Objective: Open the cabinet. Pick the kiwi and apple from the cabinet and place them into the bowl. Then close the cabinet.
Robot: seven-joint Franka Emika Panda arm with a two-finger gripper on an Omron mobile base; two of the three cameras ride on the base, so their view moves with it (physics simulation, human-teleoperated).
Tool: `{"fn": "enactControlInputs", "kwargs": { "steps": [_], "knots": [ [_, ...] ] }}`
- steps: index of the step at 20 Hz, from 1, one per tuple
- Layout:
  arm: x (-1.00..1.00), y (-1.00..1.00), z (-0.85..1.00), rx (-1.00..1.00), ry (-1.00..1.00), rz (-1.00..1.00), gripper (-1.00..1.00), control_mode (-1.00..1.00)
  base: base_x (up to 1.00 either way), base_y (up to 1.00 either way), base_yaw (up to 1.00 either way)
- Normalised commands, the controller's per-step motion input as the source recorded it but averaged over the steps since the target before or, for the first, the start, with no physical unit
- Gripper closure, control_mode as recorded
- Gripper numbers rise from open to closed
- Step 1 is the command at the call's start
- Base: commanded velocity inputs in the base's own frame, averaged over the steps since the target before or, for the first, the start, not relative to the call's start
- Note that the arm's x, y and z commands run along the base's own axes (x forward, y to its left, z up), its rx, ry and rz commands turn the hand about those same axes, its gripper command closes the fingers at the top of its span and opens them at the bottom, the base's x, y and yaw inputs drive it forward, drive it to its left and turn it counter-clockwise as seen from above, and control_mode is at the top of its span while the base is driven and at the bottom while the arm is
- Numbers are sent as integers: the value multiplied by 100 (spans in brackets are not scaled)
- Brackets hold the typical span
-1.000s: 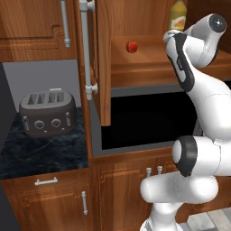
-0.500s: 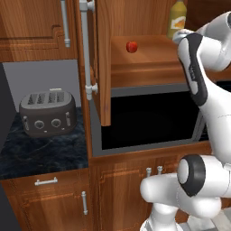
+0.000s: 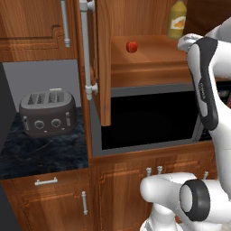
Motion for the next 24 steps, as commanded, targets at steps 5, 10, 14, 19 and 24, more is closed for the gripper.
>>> {"fn": "enactControlInputs", "kwargs": {
  "steps": [5, 10, 14, 19, 24],
  "knots": [
    [-47, 41, -2, -3, 2, 0, 100, -100, 0, 0, 0],
    [-31, 41, -5, -12, 0, 0, 100, -100, 0, 0, 0],
    [-31, 30, -6, -13, 0, 0, 100, -100, 0, 0, 0],
    [-25, 12, -10, -12, 0, -2, 100, -100, 0, 0, 0],
    [-25, 0, -18, -4, 0, 0, 100, -100, 0, 0, 0]
  ]
}}
